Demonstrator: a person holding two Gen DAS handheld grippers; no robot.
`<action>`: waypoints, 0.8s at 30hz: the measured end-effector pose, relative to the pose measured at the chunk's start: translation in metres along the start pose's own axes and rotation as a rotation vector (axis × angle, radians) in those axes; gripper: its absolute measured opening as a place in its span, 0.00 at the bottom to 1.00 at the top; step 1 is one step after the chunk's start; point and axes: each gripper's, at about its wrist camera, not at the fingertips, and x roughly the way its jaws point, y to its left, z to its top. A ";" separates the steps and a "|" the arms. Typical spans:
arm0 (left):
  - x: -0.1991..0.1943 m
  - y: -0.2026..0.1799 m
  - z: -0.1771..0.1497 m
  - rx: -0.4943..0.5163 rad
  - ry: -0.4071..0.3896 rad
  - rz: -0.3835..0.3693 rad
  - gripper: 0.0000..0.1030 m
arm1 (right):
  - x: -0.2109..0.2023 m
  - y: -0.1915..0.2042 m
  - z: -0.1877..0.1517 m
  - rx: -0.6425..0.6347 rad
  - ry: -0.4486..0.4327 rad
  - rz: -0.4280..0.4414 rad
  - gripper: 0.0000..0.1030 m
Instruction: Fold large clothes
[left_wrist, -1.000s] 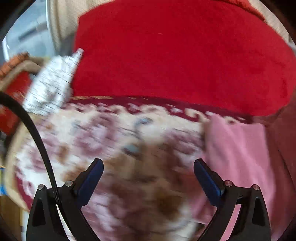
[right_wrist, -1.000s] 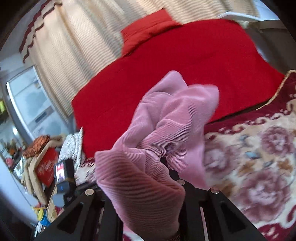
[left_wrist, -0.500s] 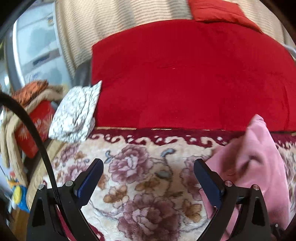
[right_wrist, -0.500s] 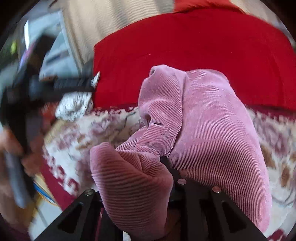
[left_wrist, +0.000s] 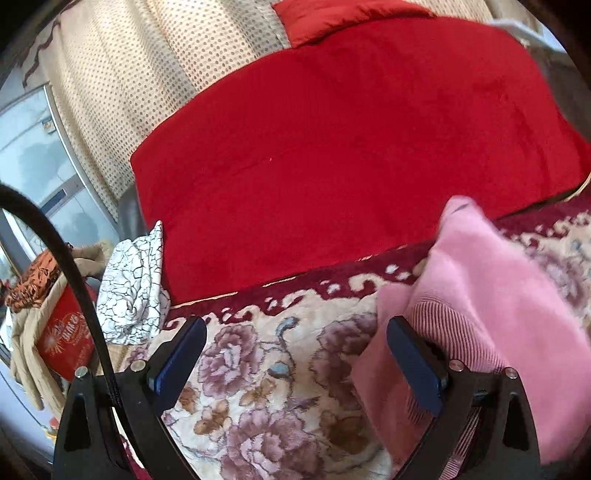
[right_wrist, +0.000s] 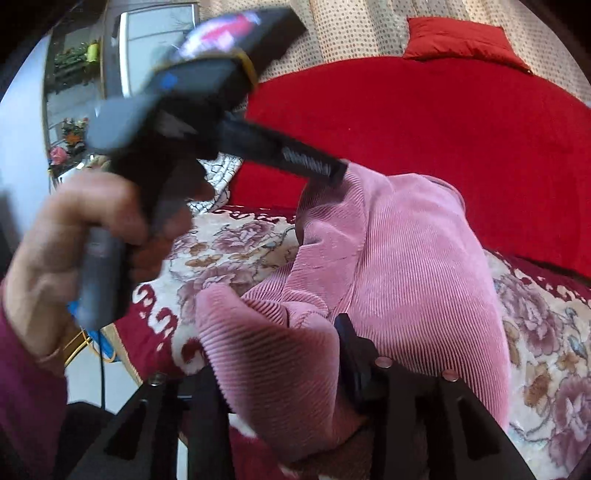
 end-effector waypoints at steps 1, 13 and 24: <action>0.006 -0.002 -0.002 0.009 0.012 0.009 0.95 | -0.006 -0.001 -0.001 0.004 -0.008 0.021 0.60; -0.016 0.037 -0.053 -0.191 0.152 -0.169 0.95 | -0.082 -0.096 -0.011 0.180 -0.102 -0.057 0.65; 0.039 0.010 -0.048 -0.377 0.259 -0.558 0.95 | -0.036 -0.093 -0.029 0.219 -0.032 0.074 0.50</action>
